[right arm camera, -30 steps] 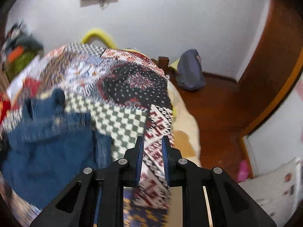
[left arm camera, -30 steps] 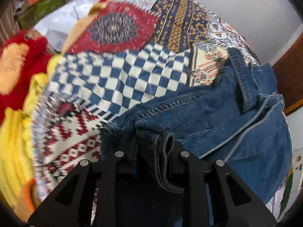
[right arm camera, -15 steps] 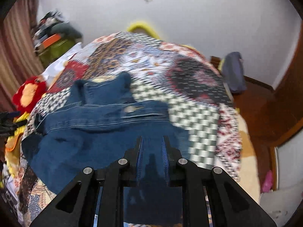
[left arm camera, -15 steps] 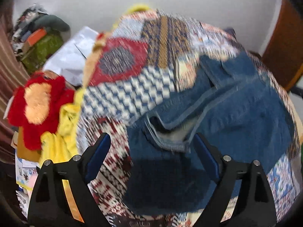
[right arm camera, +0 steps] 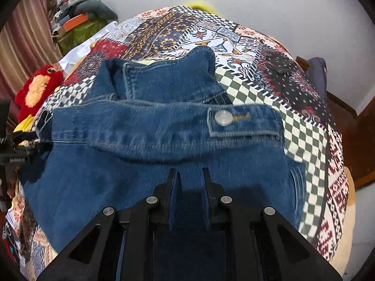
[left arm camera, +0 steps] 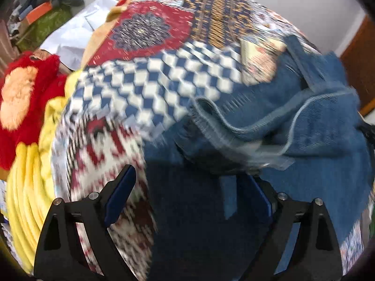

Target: Fold large clothes

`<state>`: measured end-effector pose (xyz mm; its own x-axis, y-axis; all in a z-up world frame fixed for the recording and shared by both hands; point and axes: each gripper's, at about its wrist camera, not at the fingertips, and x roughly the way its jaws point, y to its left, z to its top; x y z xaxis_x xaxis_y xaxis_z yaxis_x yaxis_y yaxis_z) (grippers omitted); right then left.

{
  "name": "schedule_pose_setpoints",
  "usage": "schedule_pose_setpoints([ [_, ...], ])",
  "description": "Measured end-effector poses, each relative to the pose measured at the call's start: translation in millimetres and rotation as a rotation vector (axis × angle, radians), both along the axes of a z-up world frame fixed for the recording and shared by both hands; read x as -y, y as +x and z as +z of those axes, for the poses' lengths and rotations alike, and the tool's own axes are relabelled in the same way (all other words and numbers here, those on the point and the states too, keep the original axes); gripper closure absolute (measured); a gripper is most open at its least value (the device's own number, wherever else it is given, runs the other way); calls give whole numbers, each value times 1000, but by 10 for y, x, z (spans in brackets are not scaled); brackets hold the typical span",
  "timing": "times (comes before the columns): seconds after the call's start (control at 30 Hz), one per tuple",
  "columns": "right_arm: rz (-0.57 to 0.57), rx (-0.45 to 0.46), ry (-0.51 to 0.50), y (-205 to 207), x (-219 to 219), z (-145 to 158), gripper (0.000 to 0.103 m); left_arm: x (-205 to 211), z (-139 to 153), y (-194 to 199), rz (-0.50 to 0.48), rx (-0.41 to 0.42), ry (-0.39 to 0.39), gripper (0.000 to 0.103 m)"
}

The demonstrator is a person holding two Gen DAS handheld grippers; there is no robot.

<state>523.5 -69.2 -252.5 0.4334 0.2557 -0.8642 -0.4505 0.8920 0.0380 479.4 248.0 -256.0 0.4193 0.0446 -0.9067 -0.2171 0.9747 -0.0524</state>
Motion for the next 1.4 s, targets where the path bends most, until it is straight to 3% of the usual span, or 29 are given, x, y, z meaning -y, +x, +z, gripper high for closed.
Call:
schedule_pose_setpoints([
  [0.07,-15,12,3,101,1,-20,88,-100,-39,160,54,-14,36,12],
  [0.2,-82,36,-24,269,103,-60,88,-270,-49,245,122,8,-15,11],
  [0.3,-122,41,-35,335,273,-104,88,-196,-46,210,114,13,78,11],
  [0.4,-216,64,-164,373,486,-188,88,-144,-27,118,108,10,194,10],
  [0.5,-226,-6,-97,352,736,-192,88,-215,39,13,126,7,234,10],
  [0.6,-226,-10,-58,241,848,-29,88,-328,195,-113,164,22,245,11],
  [0.73,-160,45,-48,10,739,280,88,-420,485,-298,173,76,171,11],
  [0.87,-60,87,13,-274,467,559,88,-263,771,-421,116,138,136,11],
  [1.03,75,89,70,-572,-36,683,88,108,850,-359,19,165,41,10],
  [1.17,161,42,73,-750,-388,540,88,471,650,-294,-53,127,-21,10],
  [1.33,177,-31,-92,-742,-601,13,88,785,197,-295,-118,20,17,10],
  [1.4,186,-9,-105,-791,-521,-81,88,796,131,-371,-104,44,16,6],
])
